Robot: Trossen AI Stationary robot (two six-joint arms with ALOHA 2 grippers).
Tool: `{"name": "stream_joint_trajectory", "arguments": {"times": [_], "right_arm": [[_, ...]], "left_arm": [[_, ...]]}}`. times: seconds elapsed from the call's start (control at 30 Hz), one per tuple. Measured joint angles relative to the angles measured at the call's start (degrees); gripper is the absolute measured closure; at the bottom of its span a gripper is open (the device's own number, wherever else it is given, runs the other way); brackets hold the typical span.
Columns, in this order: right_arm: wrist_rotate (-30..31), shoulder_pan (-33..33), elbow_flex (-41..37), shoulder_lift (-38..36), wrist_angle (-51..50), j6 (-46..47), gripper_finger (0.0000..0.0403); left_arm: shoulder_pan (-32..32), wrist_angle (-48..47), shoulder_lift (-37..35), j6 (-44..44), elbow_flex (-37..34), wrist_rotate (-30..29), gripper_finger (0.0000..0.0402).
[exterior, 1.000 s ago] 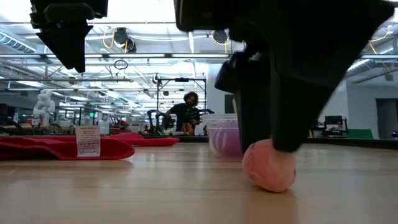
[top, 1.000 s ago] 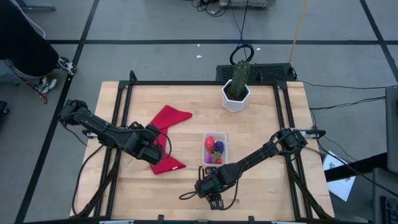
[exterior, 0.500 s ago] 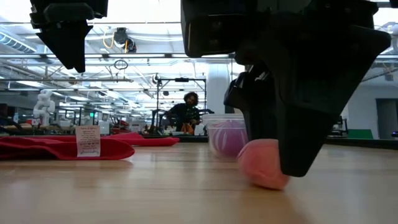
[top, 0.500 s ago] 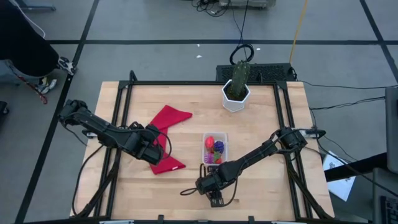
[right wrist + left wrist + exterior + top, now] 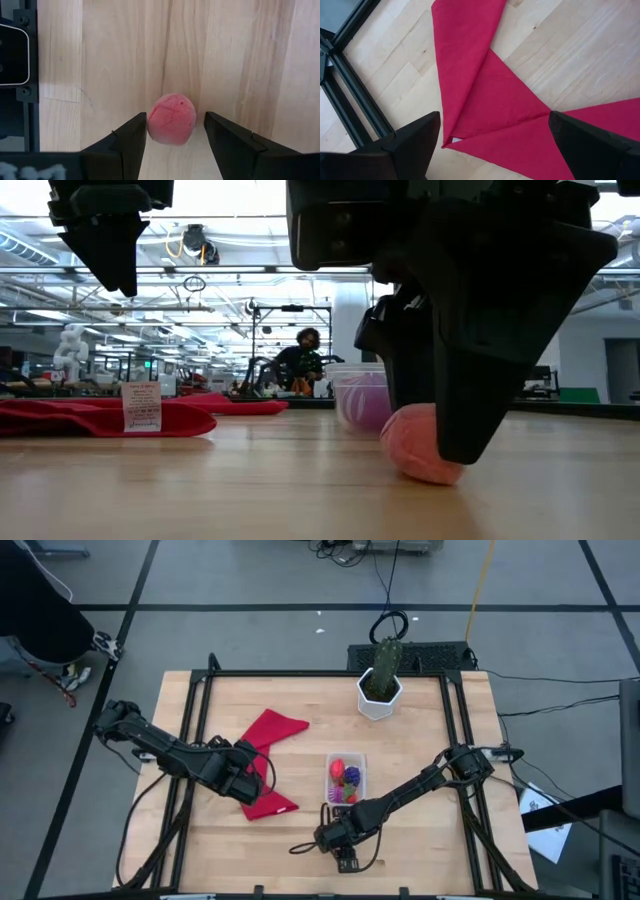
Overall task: Pick and placing Produce into tupperware
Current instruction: Put the pink peach into the transparent bin
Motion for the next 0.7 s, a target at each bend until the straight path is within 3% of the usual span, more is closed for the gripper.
{"name": "stream_joint_trajectory", "arguments": {"times": [0.7], "right_arm": [[0.1,0.0,0.0,0.1,1.3,0.1,0.0206]], "left_arm": [[0.0,0.0,0.0,0.0,0.0,0.0,0.0023]]}}
